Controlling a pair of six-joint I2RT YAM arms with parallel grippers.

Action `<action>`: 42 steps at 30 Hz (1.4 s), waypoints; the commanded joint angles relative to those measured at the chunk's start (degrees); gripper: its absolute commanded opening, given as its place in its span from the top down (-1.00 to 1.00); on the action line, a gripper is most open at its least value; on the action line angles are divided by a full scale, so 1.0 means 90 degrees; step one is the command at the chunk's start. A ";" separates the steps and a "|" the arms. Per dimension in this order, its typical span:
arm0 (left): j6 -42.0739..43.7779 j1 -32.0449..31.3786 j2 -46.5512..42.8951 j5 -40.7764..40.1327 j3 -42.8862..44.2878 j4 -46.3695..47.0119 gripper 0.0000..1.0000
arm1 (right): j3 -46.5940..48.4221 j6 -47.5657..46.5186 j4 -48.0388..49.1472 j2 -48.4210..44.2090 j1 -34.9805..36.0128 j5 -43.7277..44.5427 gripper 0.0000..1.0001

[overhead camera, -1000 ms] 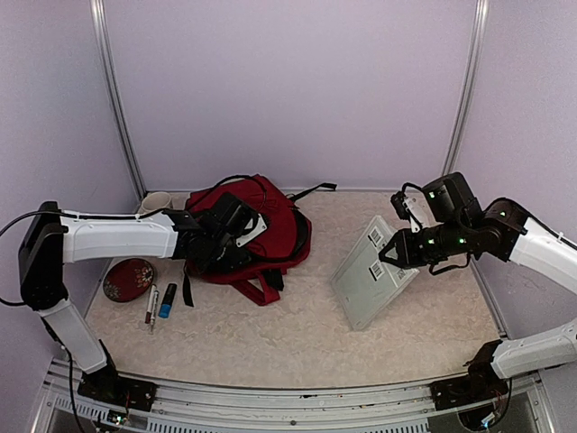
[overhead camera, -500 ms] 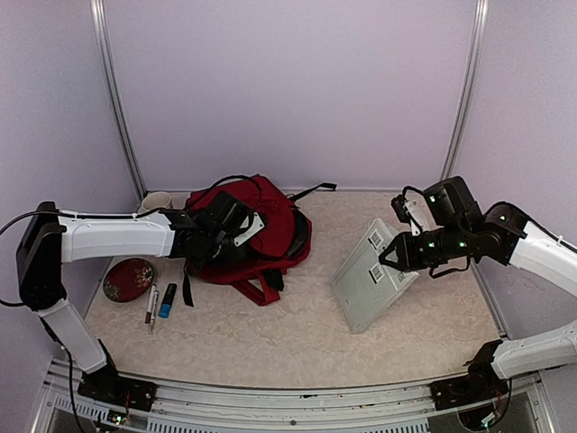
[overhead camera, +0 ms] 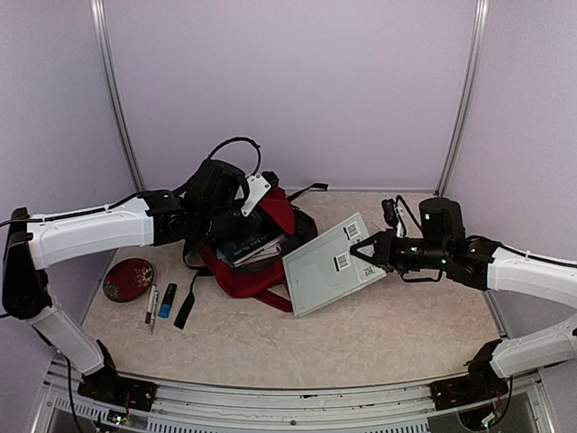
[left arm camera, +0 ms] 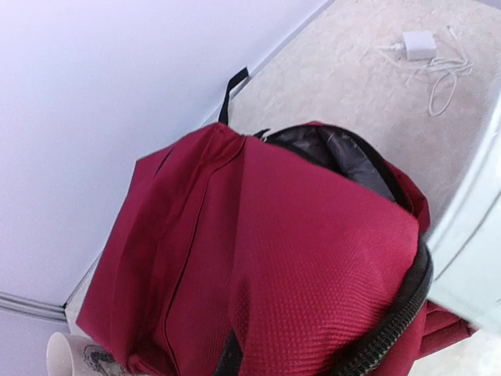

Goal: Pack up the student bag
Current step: Place the book in the largest pocket of the bag.

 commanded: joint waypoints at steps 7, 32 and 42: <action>-0.0452 -0.0531 -0.0077 0.1123 0.0724 0.0595 1.00 | 0.0314 0.1007 0.3624 0.0662 0.0102 0.0690 1.00; -0.0532 -0.0257 -0.0098 0.1786 0.0573 0.0913 1.00 | 0.1601 0.0850 0.2944 0.3506 0.1446 0.2191 -0.02; -0.0650 -0.0089 -0.0450 0.1875 0.0176 0.1070 1.00 | 0.1770 -0.0266 0.1070 0.3267 0.1546 0.1842 -0.11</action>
